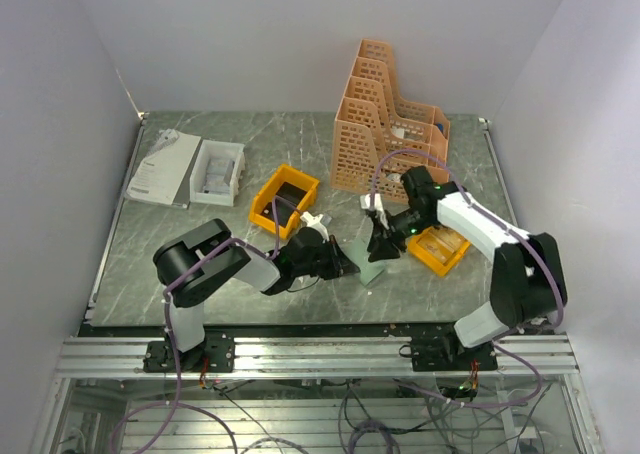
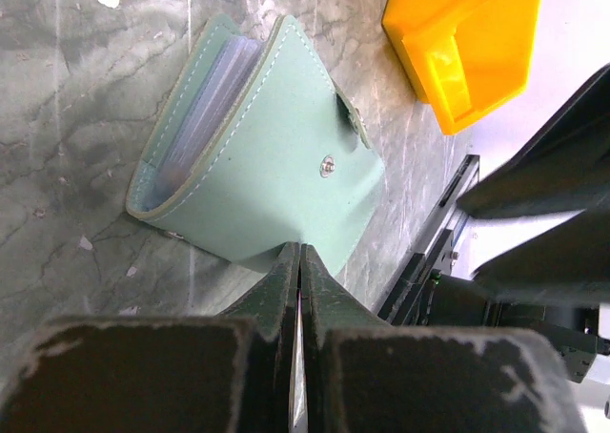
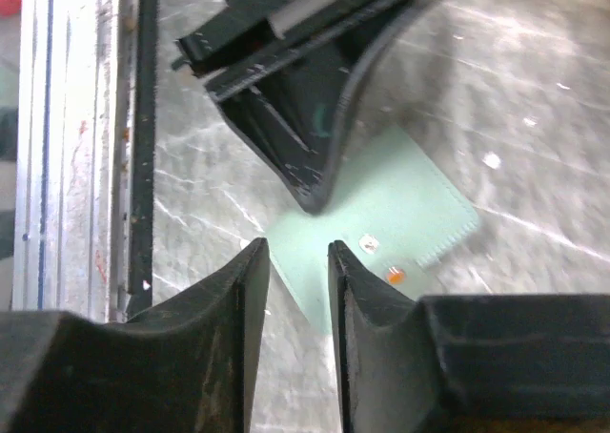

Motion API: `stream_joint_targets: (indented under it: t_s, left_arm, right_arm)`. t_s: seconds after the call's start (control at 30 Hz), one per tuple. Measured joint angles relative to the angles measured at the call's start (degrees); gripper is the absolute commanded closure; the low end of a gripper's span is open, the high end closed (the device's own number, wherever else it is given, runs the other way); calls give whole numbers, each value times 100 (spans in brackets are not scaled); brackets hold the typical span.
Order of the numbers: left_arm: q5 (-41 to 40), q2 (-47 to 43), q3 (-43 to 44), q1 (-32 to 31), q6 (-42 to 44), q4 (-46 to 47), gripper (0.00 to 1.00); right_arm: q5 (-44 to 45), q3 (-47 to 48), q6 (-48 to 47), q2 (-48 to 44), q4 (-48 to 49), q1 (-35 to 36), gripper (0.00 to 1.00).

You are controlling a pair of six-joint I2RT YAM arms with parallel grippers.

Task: Put the credit cards into the card holder
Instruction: Close the card holder at the center of the board.

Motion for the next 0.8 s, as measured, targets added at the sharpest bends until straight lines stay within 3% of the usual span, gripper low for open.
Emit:
stream_joint_targets:
  t_s: [0.13, 0.23, 0.53, 0.8]
  left_arm:
    - [-2, -61, 4, 4, 33, -107, 92]
    - [-39, -129, 63, 9, 87, -302, 90]
    - [-114, -190, 452, 146, 289, -632, 87]
    - [-125, 96, 866, 306, 461, -780, 93]
  right_arm:
    - [184, -422, 459, -680, 776, -317, 49]
    - [393, -968, 605, -1182, 1309, -308, 47]
    - [789, -1508, 402, -1279, 2031, -286, 52]
    - [968, -1497, 590, -938, 2293, -256, 59]
